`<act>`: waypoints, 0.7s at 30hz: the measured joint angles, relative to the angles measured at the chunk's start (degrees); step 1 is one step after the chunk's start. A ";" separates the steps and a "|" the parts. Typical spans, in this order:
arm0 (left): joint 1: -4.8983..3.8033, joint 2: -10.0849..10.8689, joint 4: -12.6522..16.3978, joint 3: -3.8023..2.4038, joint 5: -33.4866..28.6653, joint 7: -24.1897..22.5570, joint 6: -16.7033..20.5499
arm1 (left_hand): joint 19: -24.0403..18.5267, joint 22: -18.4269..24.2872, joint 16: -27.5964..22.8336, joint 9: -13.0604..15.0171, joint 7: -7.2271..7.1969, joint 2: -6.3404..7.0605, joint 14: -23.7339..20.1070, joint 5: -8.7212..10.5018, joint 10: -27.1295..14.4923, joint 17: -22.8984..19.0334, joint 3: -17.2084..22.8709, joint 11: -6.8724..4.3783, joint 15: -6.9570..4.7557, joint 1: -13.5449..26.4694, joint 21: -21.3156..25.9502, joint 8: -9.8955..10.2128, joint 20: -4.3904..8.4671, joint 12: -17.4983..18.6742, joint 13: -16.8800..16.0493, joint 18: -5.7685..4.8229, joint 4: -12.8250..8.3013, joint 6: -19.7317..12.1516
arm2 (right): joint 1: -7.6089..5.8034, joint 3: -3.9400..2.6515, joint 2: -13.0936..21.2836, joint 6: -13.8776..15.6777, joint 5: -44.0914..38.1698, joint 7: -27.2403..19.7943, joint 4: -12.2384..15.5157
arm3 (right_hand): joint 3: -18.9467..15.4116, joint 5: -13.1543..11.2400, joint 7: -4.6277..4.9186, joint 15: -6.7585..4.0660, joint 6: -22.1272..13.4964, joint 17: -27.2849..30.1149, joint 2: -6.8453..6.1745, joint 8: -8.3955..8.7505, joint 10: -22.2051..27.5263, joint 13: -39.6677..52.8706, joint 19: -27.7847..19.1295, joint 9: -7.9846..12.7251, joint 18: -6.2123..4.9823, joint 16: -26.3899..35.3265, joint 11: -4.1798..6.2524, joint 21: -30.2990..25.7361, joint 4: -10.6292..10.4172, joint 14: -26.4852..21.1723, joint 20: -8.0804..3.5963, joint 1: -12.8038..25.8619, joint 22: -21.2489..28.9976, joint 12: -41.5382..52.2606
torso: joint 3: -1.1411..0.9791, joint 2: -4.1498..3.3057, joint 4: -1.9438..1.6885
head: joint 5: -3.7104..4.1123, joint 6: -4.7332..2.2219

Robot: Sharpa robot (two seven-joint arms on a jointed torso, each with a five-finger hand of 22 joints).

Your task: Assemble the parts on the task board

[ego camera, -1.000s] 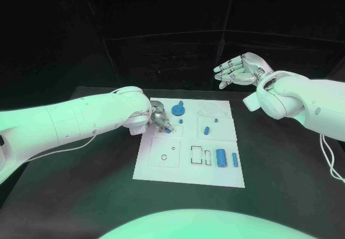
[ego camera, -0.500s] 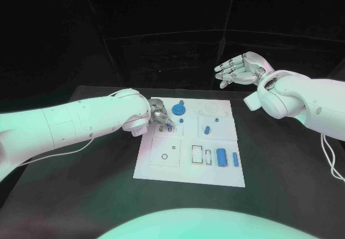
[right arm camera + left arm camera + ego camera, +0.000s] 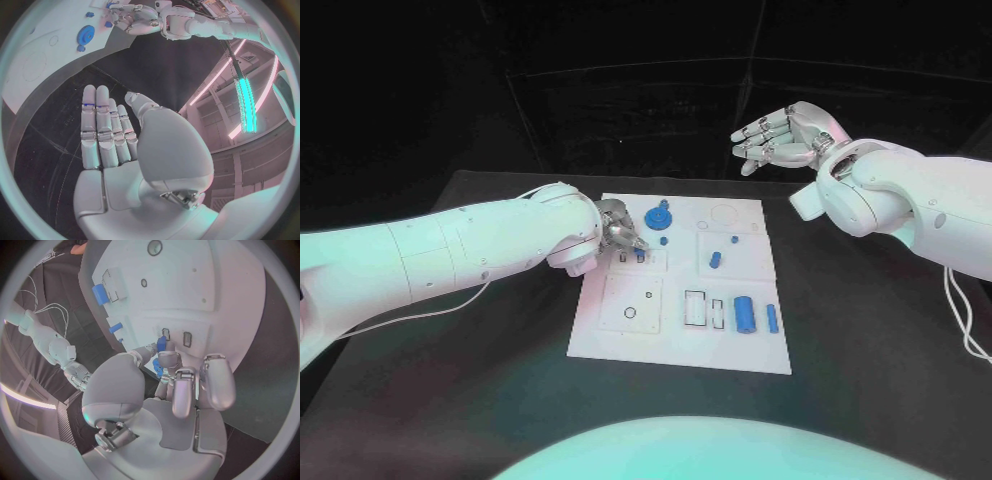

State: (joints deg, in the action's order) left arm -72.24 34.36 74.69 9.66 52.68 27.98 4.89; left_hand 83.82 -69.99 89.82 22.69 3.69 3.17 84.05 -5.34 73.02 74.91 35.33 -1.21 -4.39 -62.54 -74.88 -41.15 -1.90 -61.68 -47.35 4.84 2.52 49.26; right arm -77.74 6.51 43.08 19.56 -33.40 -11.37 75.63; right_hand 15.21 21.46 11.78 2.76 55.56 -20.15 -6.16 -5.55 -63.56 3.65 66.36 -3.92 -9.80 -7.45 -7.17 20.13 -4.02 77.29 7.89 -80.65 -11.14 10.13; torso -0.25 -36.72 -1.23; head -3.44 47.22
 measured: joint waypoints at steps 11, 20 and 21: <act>0.16 -0.22 0.06 -0.16 2.98 0.14 -0.91 | 0.17 -0.17 0.00 0.00 0.01 -0.01 0.00 0.02 -0.01 0.00 0.27 0.01 0.00 -0.01 -0.21 -0.36 0.17 0.00 0.10 0.00 0.01 -0.01 | 0.00 0.00 -0.10 -0.09 0.00 0.00 -0.18 | 0.00 0.00 0.00 0.00 0.00 0.00 0.00 0.00 0.00 0.00 0.00 0.00 0.00 0.00 0.00 0.00 0.00 0.00 0.00 0.00 -0.01 0.00 | -0.01 0.00 0.02 | 0.03 0.04; 0.16 0.08 0.47 -0.24 4.25 0.14 -2.25 | 0.17 -0.17 0.00 -0.05 0.02 -0.01 0.00 0.02 -0.01 0.00 0.27 0.02 0.00 -0.01 -0.21 -0.35 0.17 0.00 0.24 0.00 0.01 -0.01 | 0.00 0.01 -0.08 -0.16 0.00 -0.01 -0.19 | 0.00 0.00 0.00 0.00 0.00 -0.01 0.00 0.00 0.00 0.00 0.00 0.00 0.00 0.00 0.00 0.00 0.00 0.00 0.00 0.00 -0.01 0.00 | -0.02 0.00 0.04 | 0.00 0.14; 0.16 0.15 0.49 -0.25 4.31 0.15 -2.40 | 0.17 -0.16 0.00 -0.08 0.02 -0.01 0.00 0.02 -0.01 0.00 0.27 0.02 0.00 -0.01 -0.21 -0.35 0.17 0.00 0.24 0.00 0.01 -0.01 | 0.00 0.01 -0.08 -0.16 0.00 -0.01 -0.19 | 0.00 0.00 0.00 0.00 0.00 -0.01 0.00 0.00 0.00 0.00 0.00 0.00 0.00 0.00 0.00 0.00 0.00 0.00 0.00 0.00 -0.01 0.00 | -0.02 0.00 0.04 | 0.00 0.16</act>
State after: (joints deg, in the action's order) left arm -72.08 34.51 75.18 9.41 56.99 28.13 2.49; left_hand 83.99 -70.16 89.82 22.61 3.70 3.16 84.05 -5.31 73.01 74.91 35.60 -1.19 -4.39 -62.55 -75.08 -41.50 -1.73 -61.67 -47.11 4.84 2.53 49.25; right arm -77.73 6.52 43.00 19.39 -33.40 -11.38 75.44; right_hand 15.21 21.46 11.78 2.76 55.56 -20.16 -6.16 -5.55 -63.56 3.65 66.36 -3.92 -9.80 -7.45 -7.17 20.13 -4.02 77.29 7.89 -80.65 -11.15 10.13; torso -0.26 -36.72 -1.19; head -3.44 47.38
